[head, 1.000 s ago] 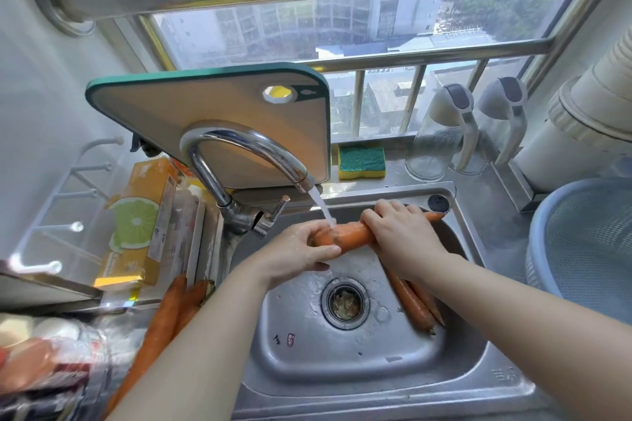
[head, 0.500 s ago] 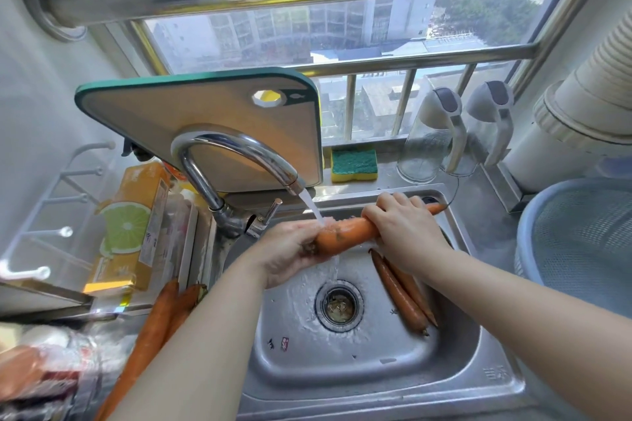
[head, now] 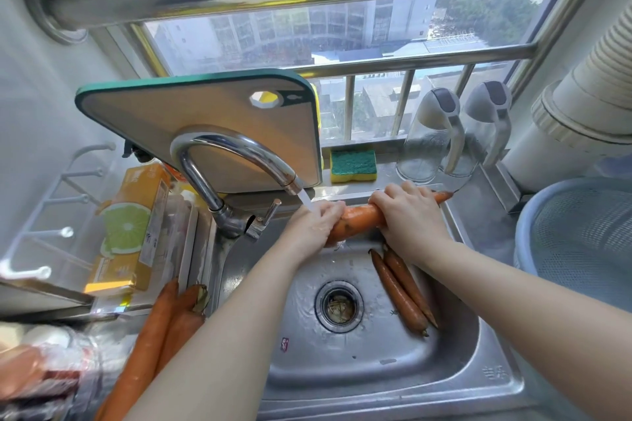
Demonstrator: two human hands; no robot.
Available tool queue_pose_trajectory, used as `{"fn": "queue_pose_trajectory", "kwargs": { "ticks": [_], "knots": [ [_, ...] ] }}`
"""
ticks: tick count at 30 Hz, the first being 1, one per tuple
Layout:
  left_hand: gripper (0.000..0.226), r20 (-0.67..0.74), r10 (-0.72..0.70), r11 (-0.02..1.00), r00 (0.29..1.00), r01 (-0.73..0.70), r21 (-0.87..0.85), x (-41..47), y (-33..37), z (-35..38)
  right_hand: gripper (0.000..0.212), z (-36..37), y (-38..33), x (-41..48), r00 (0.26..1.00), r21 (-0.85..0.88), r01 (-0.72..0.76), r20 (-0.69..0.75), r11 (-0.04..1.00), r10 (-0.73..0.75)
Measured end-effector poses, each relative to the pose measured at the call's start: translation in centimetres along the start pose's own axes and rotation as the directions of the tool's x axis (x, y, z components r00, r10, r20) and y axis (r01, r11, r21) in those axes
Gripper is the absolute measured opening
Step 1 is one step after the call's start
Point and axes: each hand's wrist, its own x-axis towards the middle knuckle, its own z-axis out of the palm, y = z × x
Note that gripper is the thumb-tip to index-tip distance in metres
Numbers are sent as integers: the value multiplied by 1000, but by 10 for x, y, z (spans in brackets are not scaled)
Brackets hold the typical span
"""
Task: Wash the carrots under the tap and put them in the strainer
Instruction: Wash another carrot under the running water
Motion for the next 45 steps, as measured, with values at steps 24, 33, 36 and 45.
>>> {"fn": "queue_pose_trajectory", "kwargs": {
  "ticks": [24,33,36,45],
  "knots": [
    [28,455,-58,879,888,262,-398,-26,-28,-29,23,11,-25,10,908,43,361,-245,931,-341],
    [30,229,-149,836,962,246,-490,-34,-21,-11,21,12,-40,14,900,93,377,-270,921,-341],
    [38,134,-227,834,965,264,-484,-33,-23,-4,11,18,-43,16,892,83,394,-274,915,-359],
    [49,-32,-389,795,921,318,-516,-43,-38,7,54,18,-65,-6,943,934,-331,331,132,21]
  ]
}}
